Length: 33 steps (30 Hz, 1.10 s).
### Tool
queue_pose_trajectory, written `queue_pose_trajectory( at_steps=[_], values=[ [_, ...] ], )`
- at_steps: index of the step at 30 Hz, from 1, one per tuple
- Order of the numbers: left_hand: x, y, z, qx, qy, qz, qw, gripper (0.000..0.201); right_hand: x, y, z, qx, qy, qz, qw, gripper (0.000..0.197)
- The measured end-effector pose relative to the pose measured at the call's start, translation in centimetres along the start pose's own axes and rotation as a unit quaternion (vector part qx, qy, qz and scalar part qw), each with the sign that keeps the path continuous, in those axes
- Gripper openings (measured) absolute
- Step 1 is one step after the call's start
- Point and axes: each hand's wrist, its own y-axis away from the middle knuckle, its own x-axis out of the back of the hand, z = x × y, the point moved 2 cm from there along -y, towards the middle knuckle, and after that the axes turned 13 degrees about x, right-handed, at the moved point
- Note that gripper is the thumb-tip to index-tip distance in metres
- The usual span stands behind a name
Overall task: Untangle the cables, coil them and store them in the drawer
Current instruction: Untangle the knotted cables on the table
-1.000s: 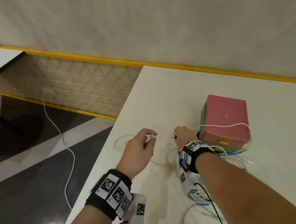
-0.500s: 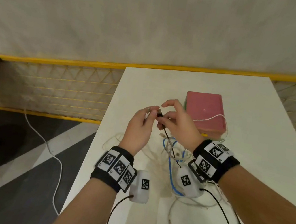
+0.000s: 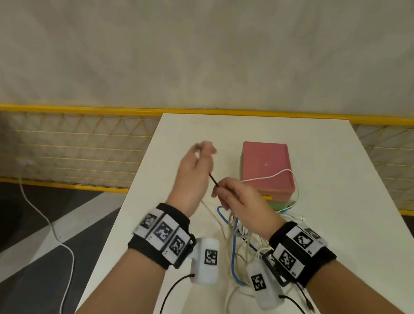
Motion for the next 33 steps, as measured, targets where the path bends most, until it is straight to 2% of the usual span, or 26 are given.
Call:
queue_pose_trajectory(
  at_steps=[2, 4, 6, 8, 10, 11, 12, 14, 15, 16, 18, 21, 23, 25, 26, 27, 29, 31, 32, 33],
  values=[
    [1.7, -0.7, 2.4, -0.002, 0.113, 0.029, 0.993, 0.026, -0.1, 1.1, 1.4, -0.019, 0.032, -0.034, 0.999, 0.025],
    [4.0, -1.3, 4.7, -0.025, 0.23, 0.03, 0.972, 0.024, 0.1, 2.3, 3.0, -0.031, 0.05, -0.035, 0.998, 0.028],
    [6.1, -1.4, 6.0, -0.064, 0.229, 0.044, 0.97, 0.031, 0.7, 3.1, 3.6, -0.039, 0.068, -0.026, 0.997, 0.028],
    [6.7, -0.8, 6.4, -0.124, 0.123, 0.051, 0.983, 0.034, 1.2, 2.9, 3.0, -0.043, 0.074, -0.017, 0.996, 0.027],
    [5.6, -0.2, 5.5, -0.168, -0.044, 0.015, 0.985, 0.023, 1.6, 2.3, 1.5, -0.036, 0.068, -0.005, 0.997, 0.025],
    [4.4, 0.2, 4.6, -0.155, -0.127, -0.036, 0.979, 0.012, 1.8, 1.9, 0.6, -0.024, 0.066, 0.003, 0.998, 0.025],
    [3.3, 0.6, 3.5, -0.125, -0.218, -0.082, 0.964, 0.015, 2.1, 1.5, -0.4, -0.01, 0.064, 0.013, 0.998, 0.024],
    [1.5, 1.4, 1.3, -0.071, -0.367, -0.157, 0.914, 0.034, 2.7, 0.8, -2.0, 0.019, 0.059, 0.04, 0.997, 0.024],
    [1.0, 1.5, 0.5, -0.055, -0.387, -0.175, 0.904, 0.038, 3.0, 0.6, -2.7, 0.033, 0.057, 0.049, 0.997, 0.024],
    [0.7, 1.7, 0.3, -0.052, -0.378, -0.181, 0.907, 0.039, 3.3, 0.4, -3.0, 0.045, 0.057, 0.053, 0.996, 0.024],
    [0.8, 1.4, 1.1, -0.066, -0.316, -0.13, 0.937, 0.037, 3.7, 0.6, -2.8, 0.046, 0.06, 0.049, 0.996, 0.024],
    [2.9, 0.6, 3.9, -0.109, -0.189, 0.038, 0.975, 0.036, 4.0, 1.9, -1.3, 0.008, 0.07, 0.035, 0.997, 0.028],
    [4.8, 0.0, 4.9, -0.134, -0.166, 0.121, 0.969, 0.037, 4.0, 3.0, -0.5, -0.017, 0.071, 0.032, 0.997, 0.029],
    [5.8, -0.5, 4.7, -0.149, -0.202, 0.151, 0.956, 0.023, 4.0, 3.6, -0.3, -0.025, 0.067, 0.033, 0.997, 0.028],
    [5.8, -0.6, 4.3, -0.155, -0.219, 0.135, 0.954, 0.01, 4.0, 3.6, -0.4, -0.026, 0.071, 0.031, 0.997, 0.027],
    [5.4, -0.4, 3.8, -0.163, -0.237, 0.102, 0.952, 0.019, 4.0, 3.4, -0.7, -0.023, 0.076, 0.027, 0.996, 0.026],
    [3.9, 0.1, 2.2, -0.152, -0.302, -0.022, 0.941, 0.039, 4.0, 2.8, -1.3, -0.001, 0.096, 0.016, 0.995, 0.024],
    [2.3, 0.9, 0.6, -0.134, -0.383, -0.122, 0.906, 0.031, 4.1, 2.2, -1.8, 0.029, 0.144, -0.002, 0.989, 0.021],
    [1.9, 1.1, -0.1, -0.136, -0.419, -0.135, 0.887, 0.022, 4.1, 2.0, -2.0, 0.042, 0.174, -0.015, 0.984, 0.02],
    [1.7, 1.1, -0.8, -0.137, -0.45, -0.137, 0.872, 0.022, 4.1, 1.9, -2.0, 0.047, 0.199, -0.03, 0.978, 0.018]
  ],
)
